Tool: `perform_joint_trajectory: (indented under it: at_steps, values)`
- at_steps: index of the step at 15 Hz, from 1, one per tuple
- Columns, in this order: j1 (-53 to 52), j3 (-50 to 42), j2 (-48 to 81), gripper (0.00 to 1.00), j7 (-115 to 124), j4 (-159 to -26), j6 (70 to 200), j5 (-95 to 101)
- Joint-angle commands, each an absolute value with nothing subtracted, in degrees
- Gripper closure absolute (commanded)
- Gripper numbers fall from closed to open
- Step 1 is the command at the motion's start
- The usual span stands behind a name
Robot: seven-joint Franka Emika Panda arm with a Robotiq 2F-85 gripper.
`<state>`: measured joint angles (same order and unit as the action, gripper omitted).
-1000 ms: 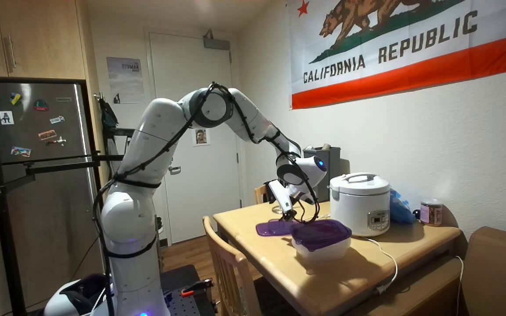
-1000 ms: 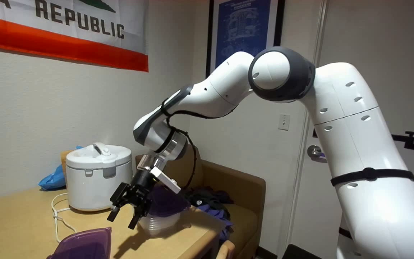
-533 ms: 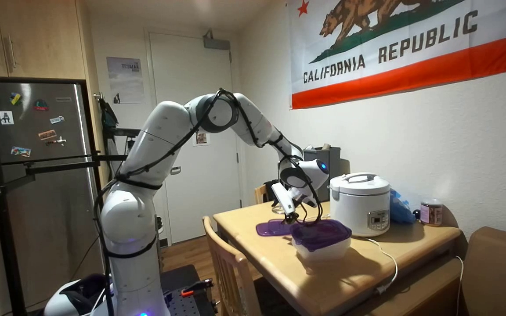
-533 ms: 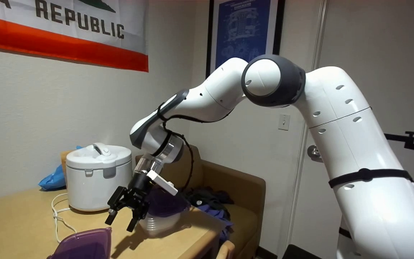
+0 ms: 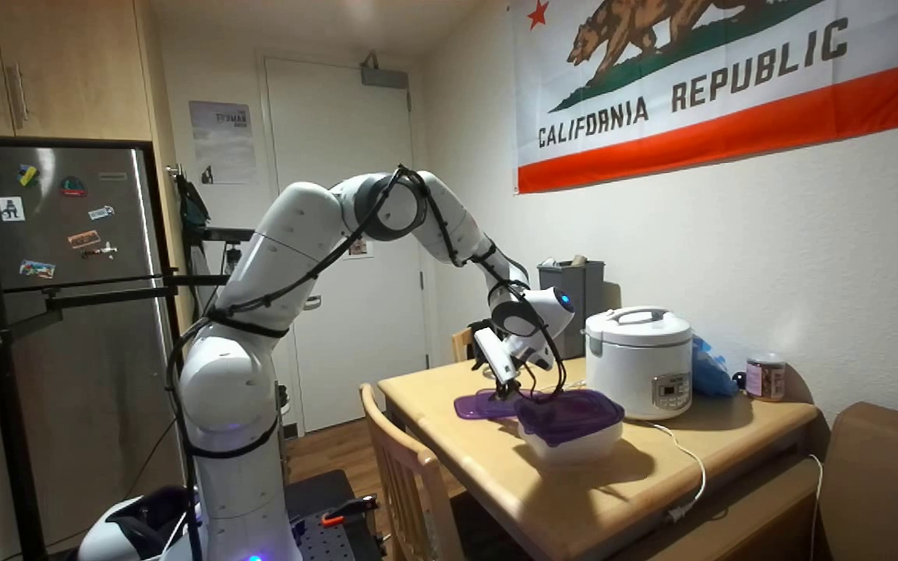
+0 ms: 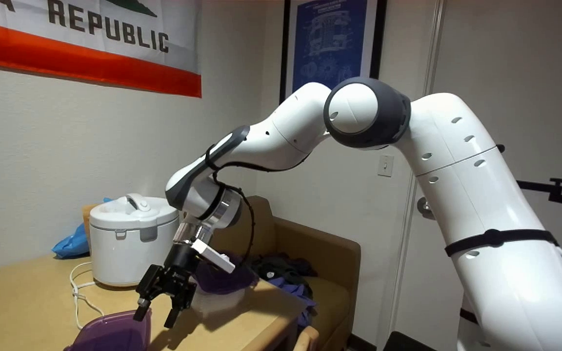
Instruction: Pick up two purple lids from the table and put them on top of the lunch box
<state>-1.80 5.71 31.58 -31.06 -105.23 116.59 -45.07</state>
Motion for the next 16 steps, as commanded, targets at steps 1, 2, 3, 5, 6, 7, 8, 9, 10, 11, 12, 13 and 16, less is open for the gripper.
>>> perform_joint_trajectory:
  at_steps: [1, 2, 3, 5, 6, 7, 8, 9, 10, 11, 12, 13, 16]
  values:
    - [-2.15, 7.21, 33.34, 0.0, -28.5, -103.3, 116.73, -42.65]
    - [-2.12, 7.59, 33.97, 0.0, -28.57, -103.27, 116.8, -42.55]
    - [-2.04, 7.96, 34.54, 0.0, -28.74, -103.32, 116.88, -42.64]
    - [-1.95, 8.46, 35.91, 0.0, -28.66, -103.43, 117.3, -43.2]
    - [-1.91, 8.69, 36.42, 0.0, -28.27, -103.69, 118.19, -44.05]
    - [-1.84, 8.89, 36.85, 0.0, -28.01, -103.82, 118.99, -44.66]
    - [-1.81, 9.09, 37.15, 0.0, -27.61, -103.97, 120.24, -45.3]
    - [-1.75, 9.28, 37.37, 0.0, -26.82, -104.09, 121.46, -45.83]
    - [-1.68, 9.44, 37.39, 0.0, -26.11, -104.37, 123.09, -46.68]
    - [-1.6, 9.59, 37.43, 0.0, -25.5, -104.51, 124.42, -47.52]
    - [-1.56, 9.68, 37.33, 0.0, -24.78, -104.86, 126.16, -48.76]
    - [-1.53, 9.8, 37.37, 0.0, -24.34, -104.97, 127.31, -49.75]
    - [-1.76, 9.91, 37.27, 0.0, -23.41, -105.29, 129.48, -51.83]
